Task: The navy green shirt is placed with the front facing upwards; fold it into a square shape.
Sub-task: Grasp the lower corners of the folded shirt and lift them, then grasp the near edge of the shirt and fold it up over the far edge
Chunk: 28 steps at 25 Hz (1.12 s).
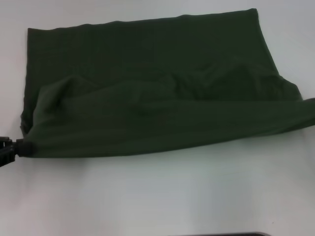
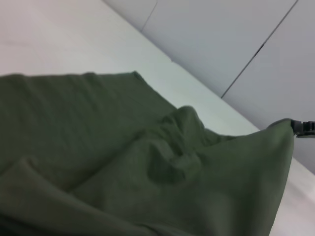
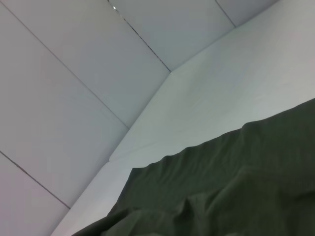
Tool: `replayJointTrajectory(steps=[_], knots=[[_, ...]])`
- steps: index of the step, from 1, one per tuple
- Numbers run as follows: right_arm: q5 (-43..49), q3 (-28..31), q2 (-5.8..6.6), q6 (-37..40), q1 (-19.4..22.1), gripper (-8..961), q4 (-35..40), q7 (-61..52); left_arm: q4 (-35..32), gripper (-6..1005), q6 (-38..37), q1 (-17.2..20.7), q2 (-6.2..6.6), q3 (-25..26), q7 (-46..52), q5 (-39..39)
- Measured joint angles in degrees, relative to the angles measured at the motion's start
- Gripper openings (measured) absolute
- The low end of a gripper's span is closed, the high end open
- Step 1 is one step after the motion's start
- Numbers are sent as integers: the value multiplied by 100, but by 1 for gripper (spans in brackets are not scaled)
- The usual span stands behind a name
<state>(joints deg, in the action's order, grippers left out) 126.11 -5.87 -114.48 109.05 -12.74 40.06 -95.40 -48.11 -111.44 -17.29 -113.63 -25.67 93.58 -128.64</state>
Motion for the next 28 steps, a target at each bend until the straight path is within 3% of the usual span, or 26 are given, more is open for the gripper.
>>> replayJointTrajectory(steps=[17,28], knots=[[-11,207,-208,71,557,52,-1,359,100,37,-47,71,45,1,-136,-101],[20,155,-212,81,380,52,-7,351,268,37,116,-1,57,62,-200,-210]])
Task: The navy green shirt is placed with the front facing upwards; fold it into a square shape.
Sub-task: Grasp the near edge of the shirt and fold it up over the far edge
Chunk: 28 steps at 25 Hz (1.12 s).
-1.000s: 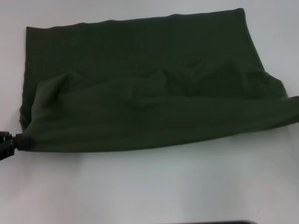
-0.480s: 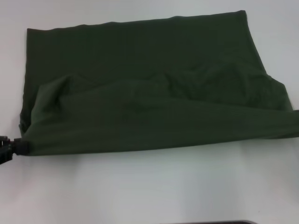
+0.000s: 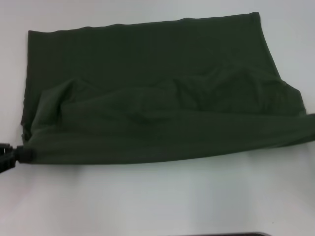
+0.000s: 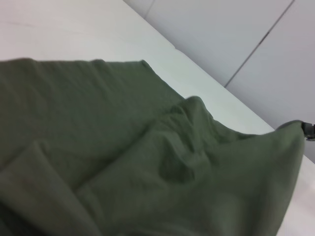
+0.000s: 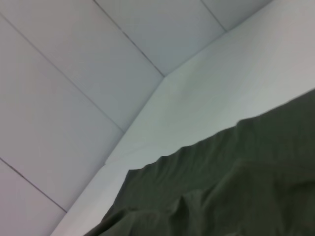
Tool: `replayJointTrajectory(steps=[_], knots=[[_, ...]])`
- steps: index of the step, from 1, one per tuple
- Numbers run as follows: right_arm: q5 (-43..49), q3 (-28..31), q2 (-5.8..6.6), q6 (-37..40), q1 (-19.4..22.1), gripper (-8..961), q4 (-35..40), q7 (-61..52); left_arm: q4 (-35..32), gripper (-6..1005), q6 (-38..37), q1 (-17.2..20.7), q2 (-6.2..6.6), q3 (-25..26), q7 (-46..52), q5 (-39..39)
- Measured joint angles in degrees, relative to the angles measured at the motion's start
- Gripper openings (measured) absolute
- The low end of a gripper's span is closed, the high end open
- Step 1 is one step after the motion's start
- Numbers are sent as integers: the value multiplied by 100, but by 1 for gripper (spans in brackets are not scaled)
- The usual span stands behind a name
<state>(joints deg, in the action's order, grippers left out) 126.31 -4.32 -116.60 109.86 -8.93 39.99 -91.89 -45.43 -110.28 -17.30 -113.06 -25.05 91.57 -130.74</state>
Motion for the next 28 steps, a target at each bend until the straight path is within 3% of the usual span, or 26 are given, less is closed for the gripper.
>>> replayJointTrajectory(steps=[5,14,20,28], knots=[[9,-13,68,-104,-387,52,-5,-115,76,38,307,-225,-16,155,63,58],[17,-308,323,-890,-1373,52,-72,-856,523,38,1374,-1099,-11,361,346,66],[18,-912,438,-1853,-2033,52,-72,-1517,700,37,2258,-1680,-15,339,598,65],[17,-1790,489,-3116,-2618,51,-68,-2236,726,38,3300,-2006,-53,310,981,69]])
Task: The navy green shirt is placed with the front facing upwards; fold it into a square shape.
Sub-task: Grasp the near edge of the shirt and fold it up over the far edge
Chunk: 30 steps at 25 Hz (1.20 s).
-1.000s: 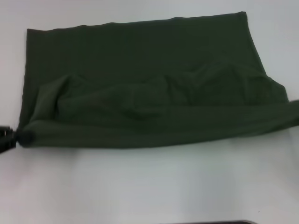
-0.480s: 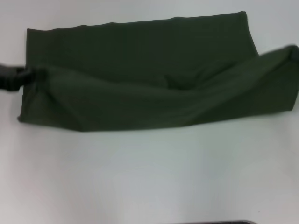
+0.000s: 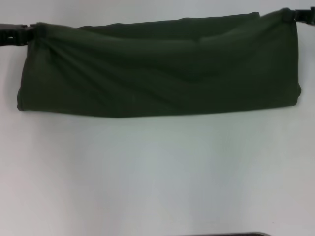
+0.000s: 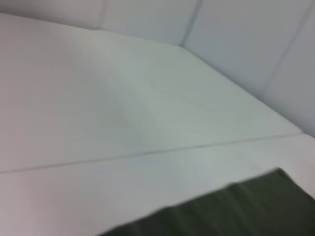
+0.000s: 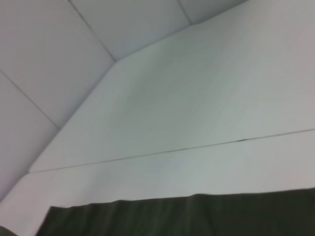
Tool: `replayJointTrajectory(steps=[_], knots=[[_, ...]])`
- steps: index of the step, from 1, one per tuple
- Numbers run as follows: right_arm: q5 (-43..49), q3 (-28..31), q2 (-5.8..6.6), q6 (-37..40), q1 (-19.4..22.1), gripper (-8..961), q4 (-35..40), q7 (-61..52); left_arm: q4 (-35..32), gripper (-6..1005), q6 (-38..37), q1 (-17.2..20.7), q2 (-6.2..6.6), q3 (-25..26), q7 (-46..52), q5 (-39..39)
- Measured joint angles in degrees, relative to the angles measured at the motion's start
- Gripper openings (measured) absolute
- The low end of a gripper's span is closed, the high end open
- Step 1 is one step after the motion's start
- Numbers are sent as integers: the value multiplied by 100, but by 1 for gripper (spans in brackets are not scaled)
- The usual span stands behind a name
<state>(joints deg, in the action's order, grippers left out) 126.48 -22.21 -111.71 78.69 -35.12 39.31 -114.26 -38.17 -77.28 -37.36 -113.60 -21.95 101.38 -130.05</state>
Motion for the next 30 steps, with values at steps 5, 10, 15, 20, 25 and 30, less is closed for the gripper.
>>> replayJointTrajectory(steps=[5,10,15,20,25,30], knots=[[0,-371,-9,-554,-194,51,-2,-244,120,38,576,-86,-41,-1,37,2],[0,-606,-42,-1007,-285,51,-3,-386,167,37,1109,-167,-150,-48,21,13],[-6,-869,-106,-1386,-334,51,-28,-432,195,37,1544,-321,-313,-102,-20,16],[-11,-964,-122,-1768,-430,51,-232,-423,214,38,1968,-498,-429,-205,-28,16],[-14,-1039,-140,-2088,-509,51,-294,-431,357,38,2329,-669,-450,-211,-21,16],[-37,-1044,-166,-2349,-574,51,-297,-437,435,38,2579,-713,-449,-213,2,16]])
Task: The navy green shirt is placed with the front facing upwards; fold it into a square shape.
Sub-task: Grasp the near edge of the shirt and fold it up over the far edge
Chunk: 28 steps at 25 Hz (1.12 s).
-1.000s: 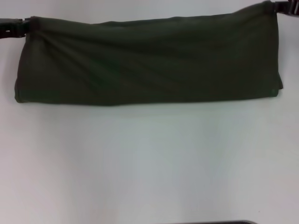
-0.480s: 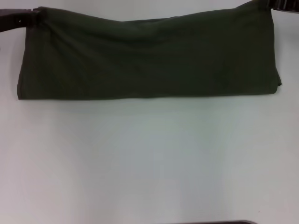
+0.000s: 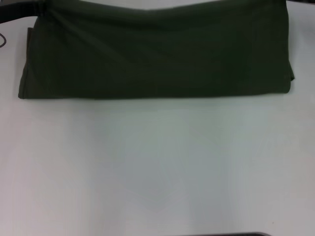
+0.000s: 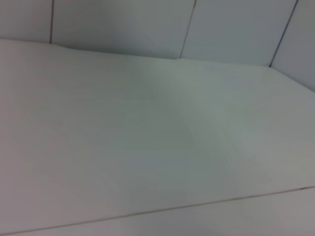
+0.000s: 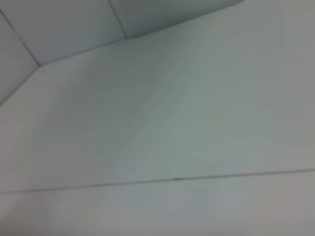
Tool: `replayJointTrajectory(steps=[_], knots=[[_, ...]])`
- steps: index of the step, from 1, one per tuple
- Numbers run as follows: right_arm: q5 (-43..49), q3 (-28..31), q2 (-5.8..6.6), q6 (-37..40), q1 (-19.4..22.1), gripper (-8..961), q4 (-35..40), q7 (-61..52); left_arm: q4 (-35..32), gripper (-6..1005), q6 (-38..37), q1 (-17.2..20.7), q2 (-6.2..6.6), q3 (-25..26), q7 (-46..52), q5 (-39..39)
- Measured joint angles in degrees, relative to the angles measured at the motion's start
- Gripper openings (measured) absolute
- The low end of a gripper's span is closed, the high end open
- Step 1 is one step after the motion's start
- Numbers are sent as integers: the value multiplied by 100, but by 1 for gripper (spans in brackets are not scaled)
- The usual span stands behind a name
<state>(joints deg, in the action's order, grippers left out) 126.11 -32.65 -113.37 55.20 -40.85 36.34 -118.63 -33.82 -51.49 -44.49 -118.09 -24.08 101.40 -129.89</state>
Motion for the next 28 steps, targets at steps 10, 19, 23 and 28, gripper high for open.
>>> replayJointTrajectory(steps=[10,19,23,28], knots=[[0,-337,-156,-829,-168,52,-309,57,229,38,515,-49,-44,-1,-20,0],[0,-444,-236,-1259,-200,52,-362,60,305,38,792,-61,-78,-10,-36,0],[1,-454,-246,-1334,-204,52,-375,67,306,37,804,-60,-125,-9,-93,0],[1,-496,-322,-1427,-204,52,-377,69,306,37,815,-63,-162,-9,-103,0]])
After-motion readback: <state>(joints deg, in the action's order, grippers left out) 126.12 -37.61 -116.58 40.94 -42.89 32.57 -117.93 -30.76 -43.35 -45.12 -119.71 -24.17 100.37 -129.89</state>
